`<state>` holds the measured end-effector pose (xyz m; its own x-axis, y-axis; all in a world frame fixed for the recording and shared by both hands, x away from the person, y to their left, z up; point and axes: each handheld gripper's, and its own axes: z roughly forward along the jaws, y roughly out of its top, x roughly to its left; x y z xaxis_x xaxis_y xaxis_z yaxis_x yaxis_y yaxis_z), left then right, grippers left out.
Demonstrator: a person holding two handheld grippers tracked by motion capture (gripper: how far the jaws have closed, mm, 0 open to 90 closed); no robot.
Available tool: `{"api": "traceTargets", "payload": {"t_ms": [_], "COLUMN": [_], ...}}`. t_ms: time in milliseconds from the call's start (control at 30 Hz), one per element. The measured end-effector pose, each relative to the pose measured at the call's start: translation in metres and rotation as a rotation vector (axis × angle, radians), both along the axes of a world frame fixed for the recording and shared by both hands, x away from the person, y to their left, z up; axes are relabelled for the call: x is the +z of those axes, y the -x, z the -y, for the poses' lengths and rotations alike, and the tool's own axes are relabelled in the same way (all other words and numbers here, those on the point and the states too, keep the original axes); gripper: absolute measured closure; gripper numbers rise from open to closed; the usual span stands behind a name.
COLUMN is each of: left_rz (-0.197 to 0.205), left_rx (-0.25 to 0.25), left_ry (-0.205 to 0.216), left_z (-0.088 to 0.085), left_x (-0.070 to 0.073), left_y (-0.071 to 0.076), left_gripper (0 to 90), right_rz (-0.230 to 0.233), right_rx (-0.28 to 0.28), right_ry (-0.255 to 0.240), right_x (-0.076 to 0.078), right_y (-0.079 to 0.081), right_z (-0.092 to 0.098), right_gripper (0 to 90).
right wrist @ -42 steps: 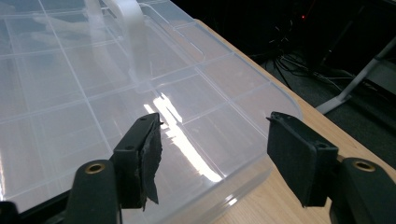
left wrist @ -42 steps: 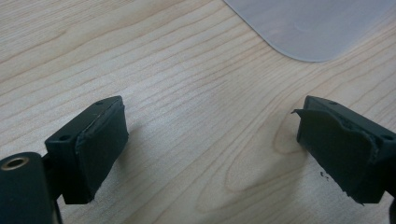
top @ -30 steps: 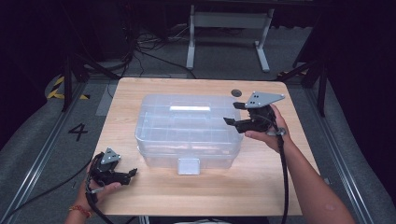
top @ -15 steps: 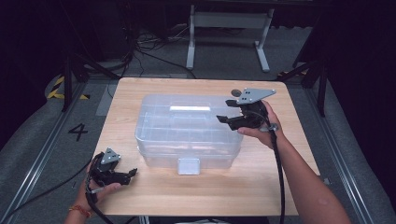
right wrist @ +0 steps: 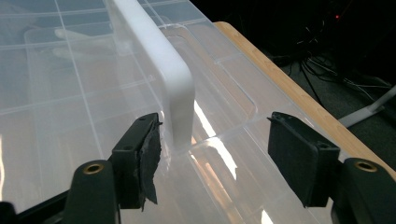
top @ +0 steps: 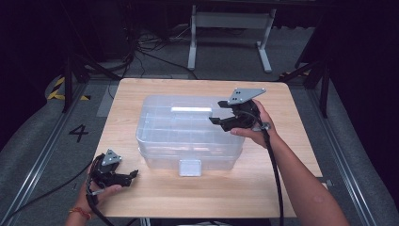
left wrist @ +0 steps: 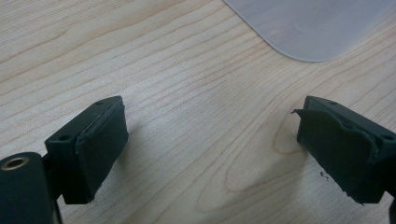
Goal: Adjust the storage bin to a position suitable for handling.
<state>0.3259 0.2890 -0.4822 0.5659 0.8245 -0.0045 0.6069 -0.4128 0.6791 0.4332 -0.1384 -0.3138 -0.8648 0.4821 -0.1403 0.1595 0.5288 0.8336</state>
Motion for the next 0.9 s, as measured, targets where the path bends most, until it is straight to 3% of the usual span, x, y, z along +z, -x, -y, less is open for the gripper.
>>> {"api": "traceTargets", "payload": {"t_ms": [300, 633, 800, 900], "left_rz": [0.0, 0.0, -0.003, -0.003], "left_rx": [0.0, -0.001, 0.007, 0.008], "left_ry": [0.0, -0.001, 0.005, 0.005], "left_z": [0.0, 0.0, 0.0, 0.0], "left_x": [0.0, 0.0, 0.0, 0.0], "left_y": [0.0, 0.0, 0.0, 0.001], "left_gripper": [9.2, 9.2, 9.7, 9.9], "right_rz": [0.002, -0.021, -0.013, -0.002], "right_rx": [0.006, 0.035, 0.05, 0.057], "right_ry": [0.02, 0.042, 0.062, 0.071], "right_x": [0.003, 0.007, 0.009, 0.009], "right_y": [-0.002, -0.007, -0.005, -0.004], "right_z": [-0.009, -0.018, -0.025, -0.029], "right_gripper": [38.2, 53.3, 65.2, 67.6]}}
